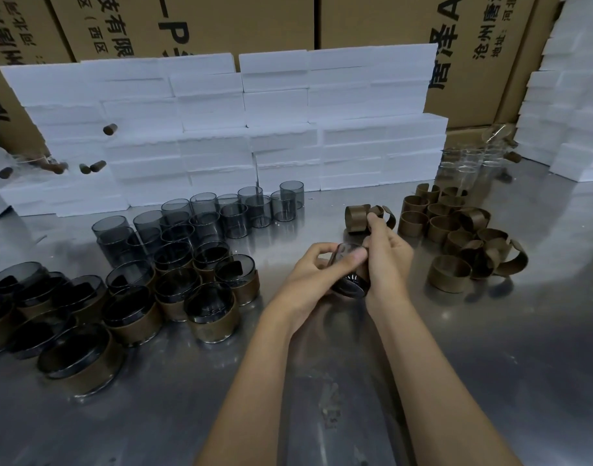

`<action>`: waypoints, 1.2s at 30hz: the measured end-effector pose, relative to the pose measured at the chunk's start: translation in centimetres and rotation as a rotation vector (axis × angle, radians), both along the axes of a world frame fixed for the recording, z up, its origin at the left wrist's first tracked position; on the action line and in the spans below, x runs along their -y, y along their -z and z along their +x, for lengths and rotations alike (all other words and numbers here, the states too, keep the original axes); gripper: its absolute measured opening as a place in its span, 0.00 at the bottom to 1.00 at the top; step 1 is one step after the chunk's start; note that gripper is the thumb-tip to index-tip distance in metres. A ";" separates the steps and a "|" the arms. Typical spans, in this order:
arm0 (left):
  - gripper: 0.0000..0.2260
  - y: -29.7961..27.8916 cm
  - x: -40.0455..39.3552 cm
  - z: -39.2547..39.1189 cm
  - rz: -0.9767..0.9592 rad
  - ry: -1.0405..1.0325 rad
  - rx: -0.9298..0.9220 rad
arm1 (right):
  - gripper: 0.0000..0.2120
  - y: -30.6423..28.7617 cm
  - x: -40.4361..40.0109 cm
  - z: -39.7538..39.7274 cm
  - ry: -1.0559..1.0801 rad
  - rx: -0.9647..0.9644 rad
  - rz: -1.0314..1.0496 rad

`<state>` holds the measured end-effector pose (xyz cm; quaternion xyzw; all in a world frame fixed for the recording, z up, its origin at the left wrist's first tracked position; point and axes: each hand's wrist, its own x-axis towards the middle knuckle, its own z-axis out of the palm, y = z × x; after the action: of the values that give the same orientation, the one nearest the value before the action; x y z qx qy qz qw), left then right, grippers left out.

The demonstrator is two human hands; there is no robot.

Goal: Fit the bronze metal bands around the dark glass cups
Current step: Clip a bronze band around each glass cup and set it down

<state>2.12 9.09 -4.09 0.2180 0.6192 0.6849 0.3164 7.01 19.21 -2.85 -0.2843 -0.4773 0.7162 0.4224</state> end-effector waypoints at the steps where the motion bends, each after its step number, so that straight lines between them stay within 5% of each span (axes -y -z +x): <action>1: 0.34 0.0 -0.1 0.1 0.008 -0.004 -0.001 | 0.25 0.0 -0.2 0.1 0.010 0.007 -0.014; 4: 0.34 -0.3 -0.4 0.2 0.165 -0.106 0.111 | 0.17 -0.4 -0.2 0.2 -0.074 -0.014 -0.095; 7: 0.26 -1.0 -0.2 -0.5 0.430 -0.179 0.413 | 0.12 -0.5 0.3 0.4 -0.330 -0.133 -0.173; 12: 0.27 -1.1 0.6 -1.6 0.632 -0.247 0.585 | 0.20 0.0 2.3 0.0 -0.605 0.061 0.156; 18: 0.25 -0.7 0.6 -1.7 0.415 -0.364 0.379 | 0.22 0.8 3.5 -0.8 -0.383 0.094 0.368; 25: 0.19 -0.9 0.8 -1.4 0.343 -0.375 0.297 | 0.39 1.3 3.7 -1.0 -0.207 0.238 0.567; 32: 0.15 -1.4 1.0 -1.1 0.264 -0.411 0.088 | 0.37 1.8 3.5 -1.0 -0.181 0.315 0.657; 36: 0.19 -0.7 0.7 -1.2 0.022 -0.481 -0.170 | 0.32 2.5 3.3 -1.2 -0.270 0.530 0.745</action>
<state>0.95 8.44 -3.37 0.1244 0.6702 0.7263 0.0890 5.82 15.95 -5.40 -0.2217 -0.8258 0.4474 0.2623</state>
